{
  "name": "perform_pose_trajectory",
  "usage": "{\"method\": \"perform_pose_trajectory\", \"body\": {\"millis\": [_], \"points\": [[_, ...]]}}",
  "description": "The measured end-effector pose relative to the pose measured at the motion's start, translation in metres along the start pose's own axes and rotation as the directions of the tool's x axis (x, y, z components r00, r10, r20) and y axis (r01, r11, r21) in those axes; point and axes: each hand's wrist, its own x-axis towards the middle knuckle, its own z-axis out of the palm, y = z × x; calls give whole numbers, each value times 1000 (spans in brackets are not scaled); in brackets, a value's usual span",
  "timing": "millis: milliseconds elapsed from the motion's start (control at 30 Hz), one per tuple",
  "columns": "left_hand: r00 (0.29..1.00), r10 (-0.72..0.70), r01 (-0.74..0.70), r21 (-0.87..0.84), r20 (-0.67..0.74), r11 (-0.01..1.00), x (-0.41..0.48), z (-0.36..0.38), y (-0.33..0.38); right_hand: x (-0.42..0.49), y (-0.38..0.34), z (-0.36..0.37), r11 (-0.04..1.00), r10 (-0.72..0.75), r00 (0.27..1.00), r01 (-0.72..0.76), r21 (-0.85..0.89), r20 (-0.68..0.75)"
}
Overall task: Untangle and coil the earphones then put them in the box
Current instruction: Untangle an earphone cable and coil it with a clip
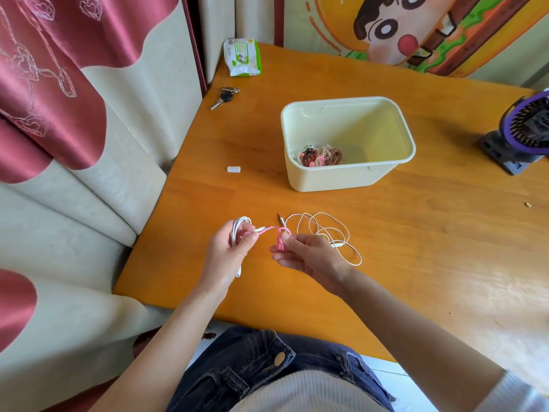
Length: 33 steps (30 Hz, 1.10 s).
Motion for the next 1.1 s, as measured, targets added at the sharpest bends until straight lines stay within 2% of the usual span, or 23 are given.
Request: {"method": "perform_pose_trajectory", "body": {"millis": [167,267,433,567,633,700,800,867,967,1100], "points": [[991,39,-57,142,131,988,-9,9,-5,-3,-2,8,999,29,999,-30,40,28],[987,41,-63,136,155,989,-11,8,-2,-4,-4,10,999,36,999,-36,24,26],[980,90,-116,140,180,983,-12,6,0,-6,-5,13,988,9,1000,-9,-156,-1],[967,170,-212,233,187,949,-12,6,-2,-7,-11,14,971,-9,1000,5,-238,-13],[967,157,-195,186,200,963,-12,6,0,-7,-12,16,962,-14,1000,6,-273,-28],[970,112,-143,136,214,980,-15,8,2,-5,-8,19,922,-84,990,36,-386,-109],[981,59,-81,110,187,991,-16,9,0,-3,-3,17,787,-344,908,139,-601,-240],[987,23,-38,96,160,995,-16,9,0,-3,-2,17,736,-438,886,257,-627,-151],[993,-26,17,80,116,997,-14,8,-2,-5,2,21,749,-398,917,329,-575,6],[986,-26,20,34,163,999,-15,3,-2,-5,-3,15,759,-401,916,347,-552,24]]}}
